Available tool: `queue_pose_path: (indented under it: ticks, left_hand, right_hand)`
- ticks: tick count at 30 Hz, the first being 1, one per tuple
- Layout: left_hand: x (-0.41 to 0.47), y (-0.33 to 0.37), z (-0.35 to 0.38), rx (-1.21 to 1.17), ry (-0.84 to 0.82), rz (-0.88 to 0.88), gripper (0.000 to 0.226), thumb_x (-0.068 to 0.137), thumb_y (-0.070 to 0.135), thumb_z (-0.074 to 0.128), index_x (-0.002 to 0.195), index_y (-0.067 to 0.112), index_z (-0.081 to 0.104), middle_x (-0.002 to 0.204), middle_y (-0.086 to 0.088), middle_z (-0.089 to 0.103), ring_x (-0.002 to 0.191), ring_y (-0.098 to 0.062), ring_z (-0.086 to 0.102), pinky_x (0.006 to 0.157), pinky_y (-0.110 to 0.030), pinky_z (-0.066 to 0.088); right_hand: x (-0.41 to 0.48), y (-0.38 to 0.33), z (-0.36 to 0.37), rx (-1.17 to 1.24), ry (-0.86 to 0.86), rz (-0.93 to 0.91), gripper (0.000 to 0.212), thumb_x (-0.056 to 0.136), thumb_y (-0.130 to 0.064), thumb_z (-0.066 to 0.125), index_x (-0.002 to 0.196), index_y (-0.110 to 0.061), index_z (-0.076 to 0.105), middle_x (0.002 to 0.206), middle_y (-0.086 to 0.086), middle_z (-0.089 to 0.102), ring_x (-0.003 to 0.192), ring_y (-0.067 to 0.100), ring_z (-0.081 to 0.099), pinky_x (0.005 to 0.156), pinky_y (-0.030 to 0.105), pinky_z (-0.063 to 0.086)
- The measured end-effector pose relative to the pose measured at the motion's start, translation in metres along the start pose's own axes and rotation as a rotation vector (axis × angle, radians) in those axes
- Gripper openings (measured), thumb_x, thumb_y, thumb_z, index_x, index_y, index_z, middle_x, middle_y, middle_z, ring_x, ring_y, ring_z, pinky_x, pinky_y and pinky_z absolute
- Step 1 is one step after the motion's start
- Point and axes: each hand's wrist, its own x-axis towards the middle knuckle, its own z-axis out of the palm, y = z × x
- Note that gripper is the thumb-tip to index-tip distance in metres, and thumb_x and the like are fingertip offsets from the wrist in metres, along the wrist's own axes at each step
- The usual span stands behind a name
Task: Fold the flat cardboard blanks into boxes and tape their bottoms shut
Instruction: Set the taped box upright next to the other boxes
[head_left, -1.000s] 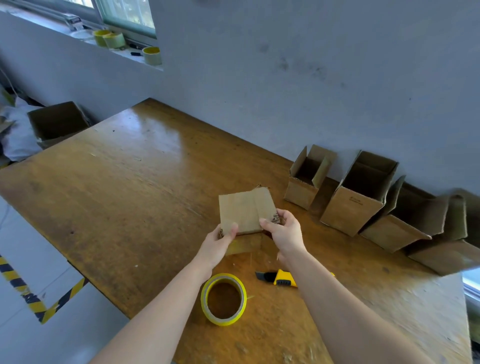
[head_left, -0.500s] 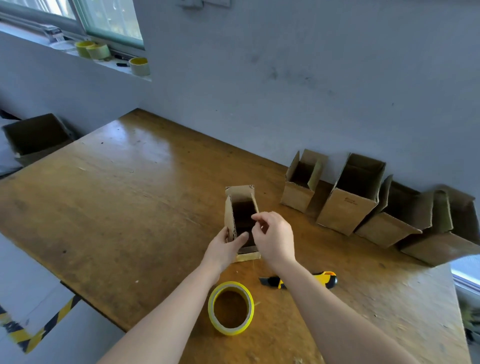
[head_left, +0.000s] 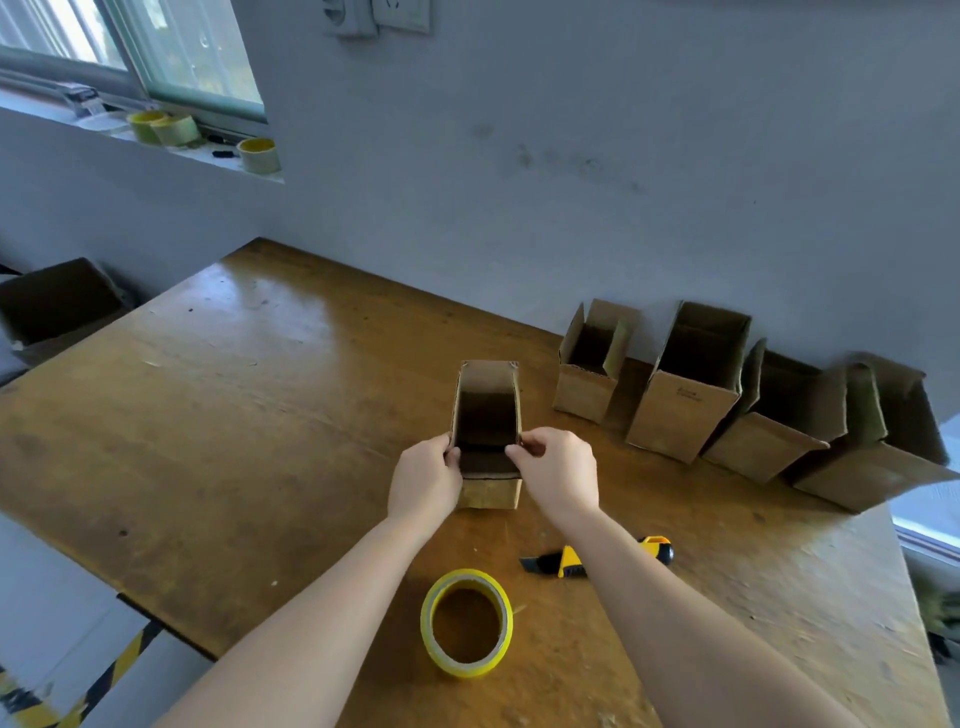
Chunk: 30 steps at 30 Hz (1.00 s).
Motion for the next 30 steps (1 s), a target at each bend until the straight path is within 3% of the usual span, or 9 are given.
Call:
queue_pose_path:
  ticks: [3,7,10,17,24,30]
  left_hand:
    - [0.028,0.005,-0.009,0.009,-0.019,0.027,0.034,0.100,0.022,0.046,0.130,0.011,0.059,0.127,-0.008,0.062,0.115,-0.026,0.058,0.097,-0.036,0.050]
    - [0.078,0.012,-0.017,0.006,-0.076,0.086,0.025,0.099,0.021,0.049,0.113,0.011,0.068,0.109,-0.007,0.067,0.100,-0.024,0.062,0.085,-0.032,0.053]
    - [0.119,0.017,-0.017,0.015,-0.131,0.146,0.026,0.098,0.021,0.051,0.115,0.011,0.068,0.110,-0.006,0.067,0.100,-0.022,0.062,0.086,-0.033,0.052]
    - [0.185,0.024,0.002,-0.021,-0.201,0.245,0.020,0.094,0.019,0.058,0.111,0.013,0.067,0.110,-0.004,0.067,0.099,-0.018,0.063,0.079,-0.024,0.048]
    - [0.214,0.038,0.025,-0.058,-0.254,0.332,0.018,0.094,0.020,0.058,0.107,0.014,0.069,0.105,-0.004,0.069,0.094,-0.016,0.063,0.075,-0.021,0.046]
    - [0.219,0.046,0.029,-0.024,-0.289,0.389,0.021,0.096,0.023,0.054,0.110,0.015,0.067,0.105,-0.005,0.069,0.093,-0.016,0.064,0.074,-0.020,0.046]
  right_hand:
    - [0.019,-0.012,0.001,0.040,0.067,0.027,0.027,0.090,-0.028,0.067,0.114,-0.016,0.070,0.103,-0.001,0.070,0.081,0.003,0.054,0.060,0.006,0.034]
    - [0.053,-0.027,0.012,0.054,0.162,0.111,0.028,0.088,-0.028,0.068,0.114,-0.016,0.071,0.105,0.000,0.071,0.083,0.005,0.058,0.067,0.011,0.040]
    - [0.081,-0.033,0.022,0.070,0.247,0.208,0.031,0.089,-0.027,0.068,0.117,-0.016,0.069,0.111,0.001,0.071,0.099,0.014,0.064,0.076,0.019,0.043]
    - [0.125,-0.031,0.045,0.001,0.438,0.329,0.027,0.090,-0.025,0.067,0.115,-0.016,0.070,0.108,0.002,0.072,0.099,0.016,0.065,0.079,0.021,0.045]
    - [0.146,-0.022,0.042,-0.107,0.489,0.316,0.025,0.096,-0.020,0.058,0.118,-0.014,0.068,0.112,0.005,0.070,0.102,0.019,0.065,0.085,0.028,0.050]
    - [0.154,-0.021,0.036,-0.186,0.417,0.290,0.026,0.097,-0.023,0.056,0.119,-0.016,0.068,0.111,0.004,0.070,0.101,0.020,0.065,0.085,0.033,0.053]
